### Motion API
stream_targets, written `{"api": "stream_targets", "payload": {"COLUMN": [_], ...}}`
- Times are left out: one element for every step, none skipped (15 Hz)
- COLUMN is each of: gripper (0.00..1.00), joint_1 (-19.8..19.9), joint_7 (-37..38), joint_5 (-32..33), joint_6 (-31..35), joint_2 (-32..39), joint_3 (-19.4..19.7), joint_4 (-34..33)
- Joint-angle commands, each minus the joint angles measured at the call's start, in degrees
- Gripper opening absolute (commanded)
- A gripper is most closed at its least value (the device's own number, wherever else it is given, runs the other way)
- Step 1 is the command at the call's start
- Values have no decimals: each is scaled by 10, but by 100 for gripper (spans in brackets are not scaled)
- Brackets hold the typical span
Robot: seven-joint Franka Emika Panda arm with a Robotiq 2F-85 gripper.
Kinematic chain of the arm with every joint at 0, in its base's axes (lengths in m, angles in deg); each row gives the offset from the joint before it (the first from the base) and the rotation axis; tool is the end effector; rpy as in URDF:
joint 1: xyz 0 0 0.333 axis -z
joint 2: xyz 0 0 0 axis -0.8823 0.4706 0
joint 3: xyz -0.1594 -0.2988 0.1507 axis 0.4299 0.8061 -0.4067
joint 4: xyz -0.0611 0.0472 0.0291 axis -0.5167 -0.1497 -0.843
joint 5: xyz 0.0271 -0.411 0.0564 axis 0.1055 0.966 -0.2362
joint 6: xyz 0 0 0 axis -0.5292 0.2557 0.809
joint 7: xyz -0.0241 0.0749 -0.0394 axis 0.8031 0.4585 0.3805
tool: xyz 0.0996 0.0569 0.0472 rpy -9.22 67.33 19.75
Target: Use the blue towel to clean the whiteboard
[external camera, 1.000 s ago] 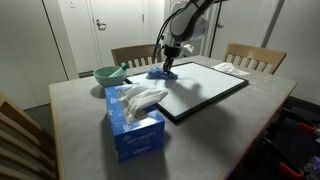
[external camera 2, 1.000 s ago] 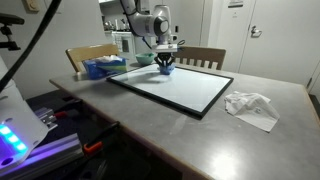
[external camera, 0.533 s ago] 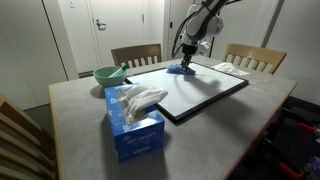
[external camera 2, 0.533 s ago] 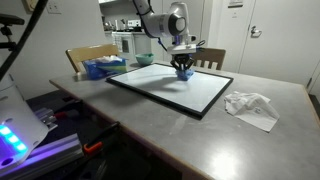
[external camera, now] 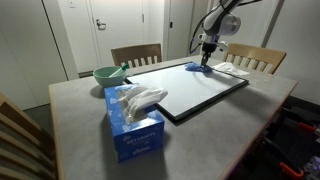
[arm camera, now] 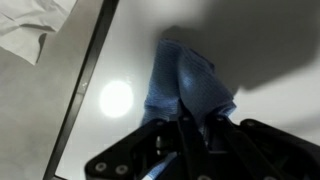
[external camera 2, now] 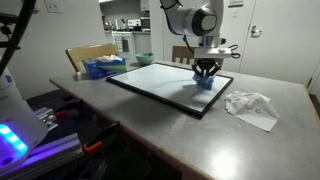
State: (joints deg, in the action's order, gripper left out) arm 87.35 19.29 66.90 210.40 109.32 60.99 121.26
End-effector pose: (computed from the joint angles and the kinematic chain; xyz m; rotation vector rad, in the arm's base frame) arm 0.6881 -0.2476 0.1651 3.0341 0.7380 0.1514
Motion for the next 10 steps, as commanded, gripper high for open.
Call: {"api": "stream_targets", "payload": {"gripper": [3, 3, 3, 3, 3, 3, 3, 3, 3, 3], "joint_1": [37, 38, 35, 31, 28, 28, 26, 26, 26, 25], "joint_7": [-103, -117, -120, -116, -111, -108, -103, -102, -102, -102], "joint_5": [-43, -53, -61, -67, -70, -72, -73, -76, -78, -79], "joint_6": [-48, -57, -57, -56, -58, -61, -62, -65, -69, -74], "joint_2": [43, 51, 60, 71, 80, 89, 98, 105, 111, 115], "joint_3": [-19, -15, -7, 1, 7, 10, 14, 13, 12, 11], "joint_4": [-62, -79, -95, -115, -131, -146, -162, -174, -182, -189]}}
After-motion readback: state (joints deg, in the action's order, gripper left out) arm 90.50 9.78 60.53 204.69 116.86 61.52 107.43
